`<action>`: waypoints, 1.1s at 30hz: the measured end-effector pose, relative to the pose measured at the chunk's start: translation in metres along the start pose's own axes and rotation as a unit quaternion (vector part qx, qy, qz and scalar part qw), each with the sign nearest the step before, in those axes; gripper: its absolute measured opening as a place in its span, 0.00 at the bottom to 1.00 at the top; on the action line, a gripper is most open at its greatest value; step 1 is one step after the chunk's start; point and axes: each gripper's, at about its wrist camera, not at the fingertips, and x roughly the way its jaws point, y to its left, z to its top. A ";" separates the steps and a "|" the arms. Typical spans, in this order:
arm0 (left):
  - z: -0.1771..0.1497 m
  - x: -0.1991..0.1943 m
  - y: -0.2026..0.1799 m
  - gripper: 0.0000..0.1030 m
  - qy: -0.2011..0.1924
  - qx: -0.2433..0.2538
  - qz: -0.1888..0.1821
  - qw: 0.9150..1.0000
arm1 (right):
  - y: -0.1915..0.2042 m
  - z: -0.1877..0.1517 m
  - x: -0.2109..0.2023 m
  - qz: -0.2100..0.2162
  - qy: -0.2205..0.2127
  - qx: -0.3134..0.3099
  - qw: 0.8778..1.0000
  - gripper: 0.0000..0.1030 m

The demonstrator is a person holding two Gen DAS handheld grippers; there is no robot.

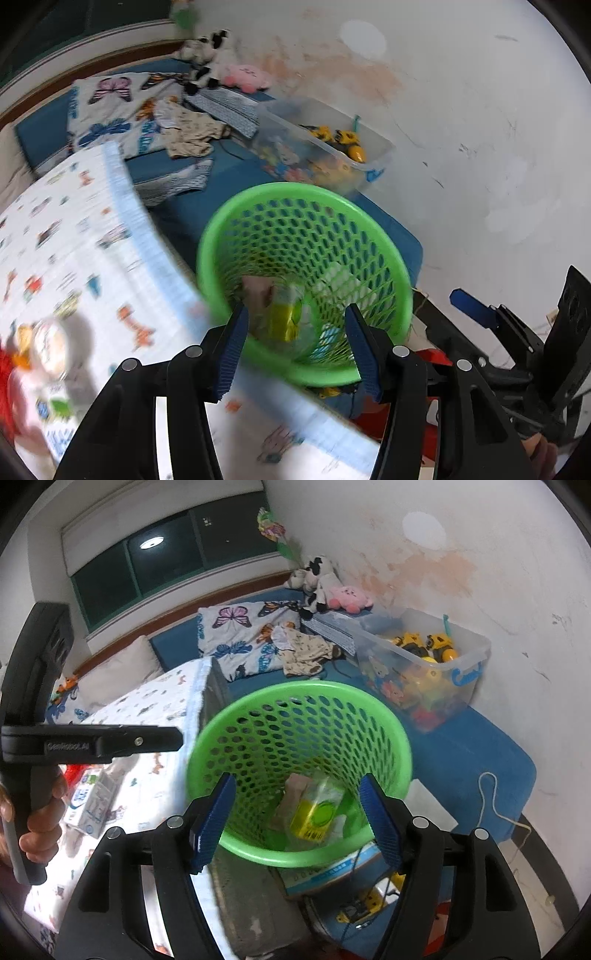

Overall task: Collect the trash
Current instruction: 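Move both tools back from the basket toward the remaining trash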

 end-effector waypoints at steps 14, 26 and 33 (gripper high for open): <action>-0.072 -0.079 0.080 0.58 -0.045 -0.060 0.084 0.994 | 0.073 0.003 0.008 0.063 0.012 -0.044 0.997 0.72; -0.134 -0.142 0.174 0.58 -0.059 -0.138 0.158 0.976 | 0.154 -0.002 0.027 0.123 0.037 -0.096 0.987 0.72; -0.170 -0.168 0.207 0.58 -0.068 -0.179 0.174 0.966 | 0.208 -0.019 0.031 0.168 0.058 -0.139 0.974 0.72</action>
